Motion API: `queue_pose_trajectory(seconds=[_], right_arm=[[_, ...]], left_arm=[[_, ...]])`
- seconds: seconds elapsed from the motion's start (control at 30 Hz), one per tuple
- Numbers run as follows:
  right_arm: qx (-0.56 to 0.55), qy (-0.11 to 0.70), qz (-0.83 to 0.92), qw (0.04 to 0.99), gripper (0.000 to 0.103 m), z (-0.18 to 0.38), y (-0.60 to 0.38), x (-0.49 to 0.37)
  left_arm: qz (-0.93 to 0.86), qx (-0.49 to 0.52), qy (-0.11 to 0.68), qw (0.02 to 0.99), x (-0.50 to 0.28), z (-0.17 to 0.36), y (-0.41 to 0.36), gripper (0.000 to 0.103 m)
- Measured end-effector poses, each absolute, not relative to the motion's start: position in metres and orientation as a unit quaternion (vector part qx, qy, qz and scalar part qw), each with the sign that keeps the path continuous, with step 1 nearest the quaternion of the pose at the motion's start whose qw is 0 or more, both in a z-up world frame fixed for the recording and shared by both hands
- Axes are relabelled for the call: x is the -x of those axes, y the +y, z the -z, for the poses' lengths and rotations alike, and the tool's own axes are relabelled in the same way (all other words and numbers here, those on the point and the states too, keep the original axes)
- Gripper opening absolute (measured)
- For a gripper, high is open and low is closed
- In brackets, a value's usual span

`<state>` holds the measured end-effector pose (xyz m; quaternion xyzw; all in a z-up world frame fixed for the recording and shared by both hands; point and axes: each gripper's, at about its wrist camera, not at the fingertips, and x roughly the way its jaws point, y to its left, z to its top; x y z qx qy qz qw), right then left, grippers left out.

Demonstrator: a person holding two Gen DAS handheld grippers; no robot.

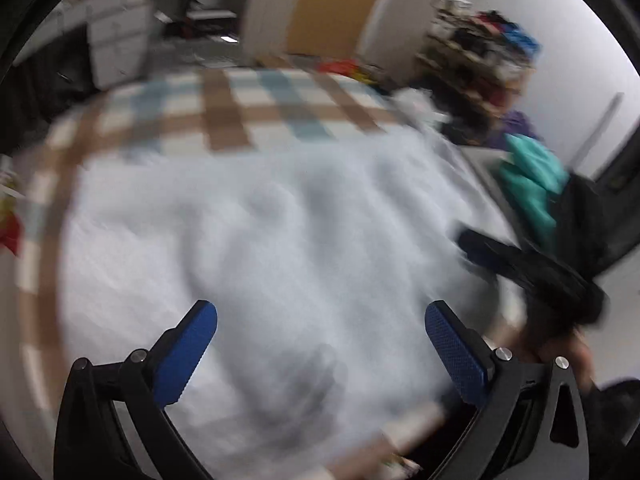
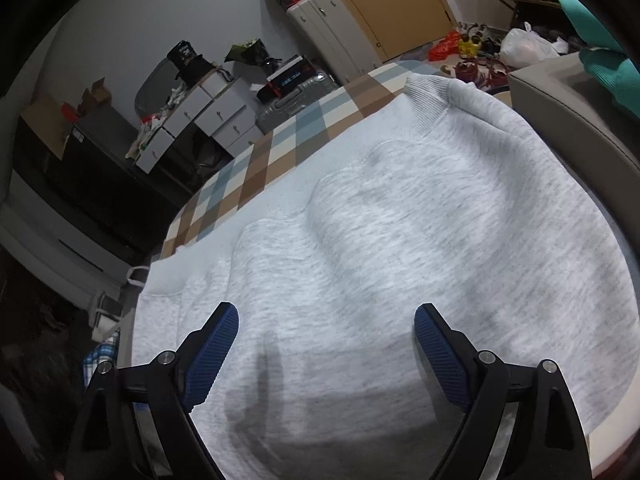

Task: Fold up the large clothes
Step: 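Press the folded sweatshirt flat with both grippers open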

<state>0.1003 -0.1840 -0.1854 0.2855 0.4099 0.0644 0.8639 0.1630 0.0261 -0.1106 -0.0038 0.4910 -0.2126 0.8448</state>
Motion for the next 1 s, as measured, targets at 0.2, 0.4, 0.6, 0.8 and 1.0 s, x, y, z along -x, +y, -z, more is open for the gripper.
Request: queue_pose_trajectory(seconds=[0.2, 0.4, 0.6, 0.8, 1.0], right_arm=[[-0.279, 0.421, -0.063, 0.861, 0.092, 0.192, -0.189, -0.106], [-0.259, 0.395, -0.060, 0.879, 0.092, 0.161, -0.179, -0.095], [-0.020, 0.422, -0.055, 0.904, 0.094, 0.133, -0.108, -0.167], [0.084, 0.552, -0.061, 0.827, 0.095, 0.205, -0.076, -0.244], [0.023, 0.550, -0.079, 0.831, 0.079, 0.171, -0.110, -0.251]], left_arm=[[0.161, 0.034, 0.581, 0.797, -0.221, 0.186, 0.045, 0.100], [0.168, 0.005, 0.565, 0.808, -0.207, 0.187, 0.042, 0.100], [0.201, 0.043, 0.559, 0.803, -0.199, 0.188, 0.058, 0.100], [0.207, 0.069, 0.554, 0.803, -0.194, 0.190, 0.061, 0.100], [0.207, 0.056, 0.556, 0.803, -0.185, 0.187, 0.065, 0.100]])
